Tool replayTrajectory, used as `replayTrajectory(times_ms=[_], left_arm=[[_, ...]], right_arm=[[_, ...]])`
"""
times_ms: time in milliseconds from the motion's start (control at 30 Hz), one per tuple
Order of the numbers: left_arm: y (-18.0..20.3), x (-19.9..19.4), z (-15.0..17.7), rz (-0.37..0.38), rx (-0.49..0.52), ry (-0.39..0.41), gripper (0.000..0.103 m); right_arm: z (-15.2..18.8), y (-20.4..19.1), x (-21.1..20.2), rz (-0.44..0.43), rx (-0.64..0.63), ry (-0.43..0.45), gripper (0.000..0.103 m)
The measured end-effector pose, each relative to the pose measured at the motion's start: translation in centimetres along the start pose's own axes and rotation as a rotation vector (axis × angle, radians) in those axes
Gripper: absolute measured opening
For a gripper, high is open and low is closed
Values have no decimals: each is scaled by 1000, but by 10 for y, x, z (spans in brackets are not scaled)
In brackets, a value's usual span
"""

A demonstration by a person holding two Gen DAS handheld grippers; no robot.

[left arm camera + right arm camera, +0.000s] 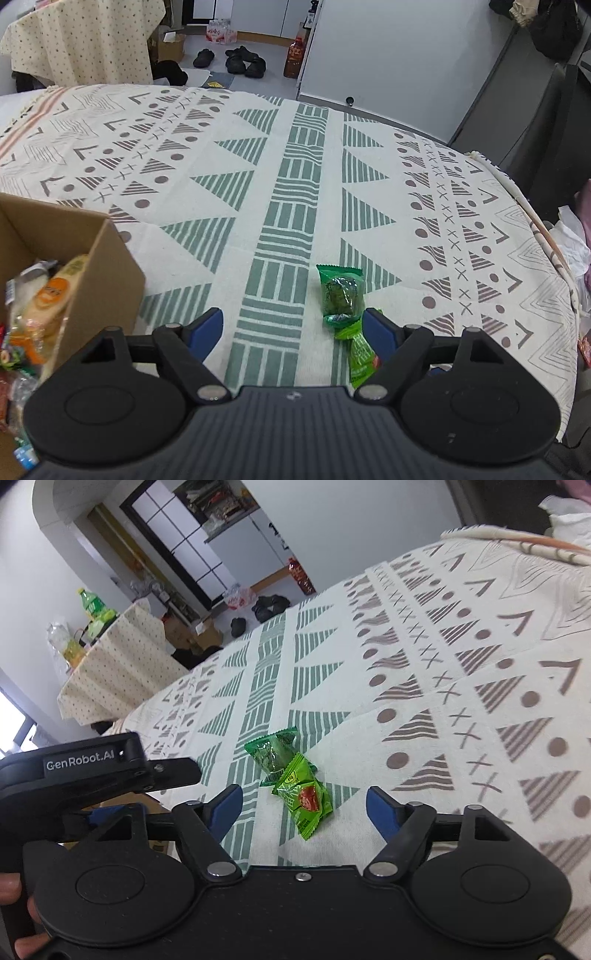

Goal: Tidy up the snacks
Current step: 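Grasp the green candy with red print with the right tool while the left grasps the round green candy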

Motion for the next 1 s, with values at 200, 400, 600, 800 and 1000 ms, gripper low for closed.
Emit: replayTrajectory(times_ms=[200, 400, 600, 800, 1000], left_arm=[[-1, 20, -5, 44, -46, 2, 79], [12, 34, -8, 94, -49, 6, 79], [27, 48, -4, 125, -33, -6, 70], [33, 65, 4, 102, -12, -22, 59], [27, 72, 6, 88, -46, -38, 31]], right_arm=[[-1, 2, 27, -7, -21, -49, 68], [0, 1, 45, -21, -39, -88, 49], [1, 9, 44, -17, -17, -104, 27], [-1, 18, 35, 14, 4, -100, 26], [-6, 30, 21, 60, 17, -93, 27]])
Point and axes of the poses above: each gripper's, at about its wrist camera, not at the fingertips, and x roughly the way its jaws point, y to its right, z to its underside, the point moved 4 cm from there along x, roughly the way its jaws point
